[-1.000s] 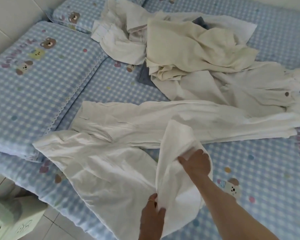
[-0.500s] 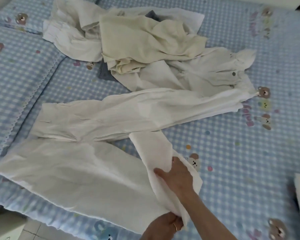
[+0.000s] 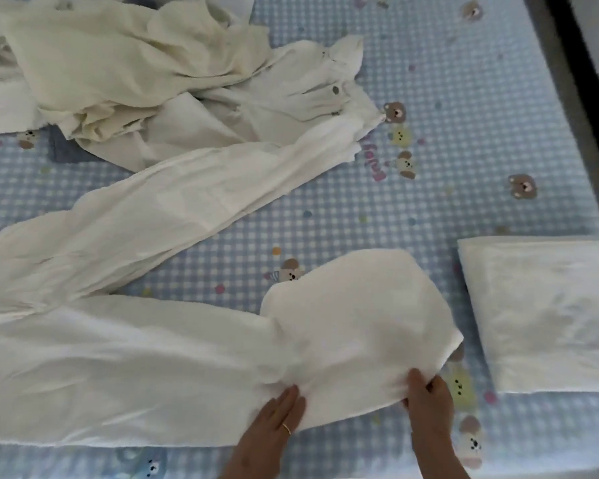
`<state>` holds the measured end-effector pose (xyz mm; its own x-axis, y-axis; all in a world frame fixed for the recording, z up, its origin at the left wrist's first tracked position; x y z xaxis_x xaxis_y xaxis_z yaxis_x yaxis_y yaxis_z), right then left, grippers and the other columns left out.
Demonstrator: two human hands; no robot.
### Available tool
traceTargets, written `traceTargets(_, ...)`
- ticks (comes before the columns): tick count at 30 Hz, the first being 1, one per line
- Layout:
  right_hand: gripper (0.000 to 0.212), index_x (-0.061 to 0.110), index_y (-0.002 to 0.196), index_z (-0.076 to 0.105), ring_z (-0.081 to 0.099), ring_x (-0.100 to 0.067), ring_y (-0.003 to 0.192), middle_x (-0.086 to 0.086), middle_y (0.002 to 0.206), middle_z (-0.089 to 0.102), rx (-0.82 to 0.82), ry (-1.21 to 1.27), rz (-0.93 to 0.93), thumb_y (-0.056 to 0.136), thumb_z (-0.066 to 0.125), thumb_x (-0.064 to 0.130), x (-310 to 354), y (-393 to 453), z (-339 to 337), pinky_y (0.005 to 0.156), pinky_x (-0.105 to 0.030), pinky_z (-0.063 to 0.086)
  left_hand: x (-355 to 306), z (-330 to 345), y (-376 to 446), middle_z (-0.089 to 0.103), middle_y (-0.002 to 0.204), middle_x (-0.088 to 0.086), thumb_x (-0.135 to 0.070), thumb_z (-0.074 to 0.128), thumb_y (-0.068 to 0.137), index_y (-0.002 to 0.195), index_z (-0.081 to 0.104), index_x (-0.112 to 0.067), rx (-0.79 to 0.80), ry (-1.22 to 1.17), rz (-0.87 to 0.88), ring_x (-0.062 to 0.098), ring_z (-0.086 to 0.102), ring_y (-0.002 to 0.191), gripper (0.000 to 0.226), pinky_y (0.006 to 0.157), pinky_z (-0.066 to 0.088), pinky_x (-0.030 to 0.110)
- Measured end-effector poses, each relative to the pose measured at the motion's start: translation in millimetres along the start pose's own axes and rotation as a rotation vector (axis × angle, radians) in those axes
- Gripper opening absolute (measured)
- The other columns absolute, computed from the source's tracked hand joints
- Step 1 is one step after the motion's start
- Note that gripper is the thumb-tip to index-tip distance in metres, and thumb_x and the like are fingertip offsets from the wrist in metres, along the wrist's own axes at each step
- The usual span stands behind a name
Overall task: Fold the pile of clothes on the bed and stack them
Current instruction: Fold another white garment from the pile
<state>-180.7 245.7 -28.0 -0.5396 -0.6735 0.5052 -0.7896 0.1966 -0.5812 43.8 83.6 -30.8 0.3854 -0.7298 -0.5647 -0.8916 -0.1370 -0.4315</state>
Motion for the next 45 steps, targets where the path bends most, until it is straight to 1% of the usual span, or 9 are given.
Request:
traceTargets(2,0.013,-0.001,0.083,0.059,0.058,-0.035,0.075,-0.017,0.079,0.062,0.025,0.050,0.185,0.087,0.056,0.011,-45.2,6.5,-12.8,0.081,-0.054,0.054,-1.4,10.6,8.5,0.010,0.157,0.006,-0.030,0.054,0.060,0.108,0.068,-0.032,0.006,0.179,0.012,0.003,0.009,0.143,0.050,0.107,0.004,0.006)
traceTargets(5,0.020,-0.005,0.085,0.059,0.063,-0.034,0.067,-0.018,0.071,0.066,-0.045,-0.008,0.239,0.084,0.063,0.015,-73.2,19.3,-35.8,0.074,-0.048,0.054,-6.1,15.7,23.8,0.073,0.101,-0.003,-0.061,0.065,0.060,0.076,0.076,-0.028,0.063,0.215,-0.010,-0.002,0.068,0.086,0.039,0.065,0.048,0.005)
traceTargets(10,0.043,0.004,0.124,0.052,0.055,-0.031,0.110,-0.014,0.120,0.058,-0.014,-0.151,-0.175,0.086,0.066,0.020,-23.6,52.2,-45.1,0.096,-0.043,0.044,-0.2,-69.6,97.6,0.065,0.112,0.010,-0.038,0.036,0.094,0.108,0.067,-0.007,-0.495,0.137,-0.110,0.027,0.060,0.102,0.047,0.089,0.046,0.033)
traceTargets(14,0.029,0.014,0.118,0.061,0.058,-0.017,0.097,0.002,0.103,0.064,0.215,-0.232,-0.362,0.089,0.063,0.019,6.3,63.4,-21.1,0.084,-0.029,0.043,32.0,-97.2,187.8,0.045,0.138,0.019,-0.040,0.054,0.090,0.135,0.044,-0.002,-0.264,0.054,-0.480,0.034,0.043,0.128,0.059,0.106,0.032,0.041)
traceTargets(18,0.007,0.014,0.088,0.064,0.054,-0.011,0.060,0.010,0.065,0.057,0.063,-0.202,-0.525,0.091,0.059,0.010,20.1,65.5,-45.3,0.062,-0.020,0.038,27.8,-91.9,247.9,0.062,0.091,0.005,-0.033,0.058,0.087,0.093,0.060,-0.009,0.035,-0.117,-0.462,0.026,0.060,0.092,0.024,0.073,0.041,0.033)
traceTargets(23,0.011,0.023,0.091,0.064,0.058,0.001,0.075,0.013,0.076,0.065,-0.017,-0.114,-0.530,0.092,0.056,0.016,1.6,64.0,-80.7,0.064,-0.007,0.039,-16.6,-138.3,307.0,0.060,0.087,-0.006,-0.012,0.053,0.087,0.091,0.059,-0.021,-0.293,-0.312,-0.235,0.014,0.055,0.083,0.011,0.064,0.036,0.022)
traceTargets(28,0.026,0.023,0.119,0.059,0.066,-0.019,0.087,0.005,0.098,0.070,0.034,-0.297,-0.439,0.093,0.056,0.022,-25.3,77.2,-67.2,0.072,-0.028,0.048,-30.4,-95.3,338.7,0.055,0.129,0.006,-0.040,0.053,0.092,0.135,0.042,-0.018,0.140,-0.224,-0.285,0.023,0.058,0.104,0.049,0.071,0.045,0.023)
traceTargets(37,0.012,0.018,0.095,0.066,0.051,-0.016,0.061,0.009,0.080,0.068,-0.206,-0.203,-0.633,0.093,0.054,0.019,-15.7,56.4,-87.3,0.062,-0.017,0.038,-90.8,-108.7,382.5,0.062,0.069,-0.008,-0.012,0.058,0.085,0.078,0.063,-0.028,0.100,-0.408,-0.038,0.004,0.054,0.061,0.018,0.052,0.042,0.012)
traceTargets(45,0.015,0.013,0.090,0.071,0.051,-0.017,0.058,0.008,0.075,0.069,-0.188,-0.239,-0.609,0.077,0.070,0.005,-21.3,56.3,-88.3,0.060,-0.020,0.041,-141.4,-86.3,363.3,0.052,0.089,-0.012,-0.030,0.059,0.089,0.117,0.054,-0.051,0.881,0.111,0.193,0.002,0.050,0.077,0.036,0.075,0.040,0.017)
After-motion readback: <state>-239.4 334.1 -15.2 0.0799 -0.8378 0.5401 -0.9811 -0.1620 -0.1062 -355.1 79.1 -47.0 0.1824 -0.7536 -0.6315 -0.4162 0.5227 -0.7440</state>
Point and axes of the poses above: each hand's wrist, its own y-axis towards the middle knuckle, its own z-axis out of the palm, x = y × z, the point moved 7 cm from there along y, towards the middle knuckle
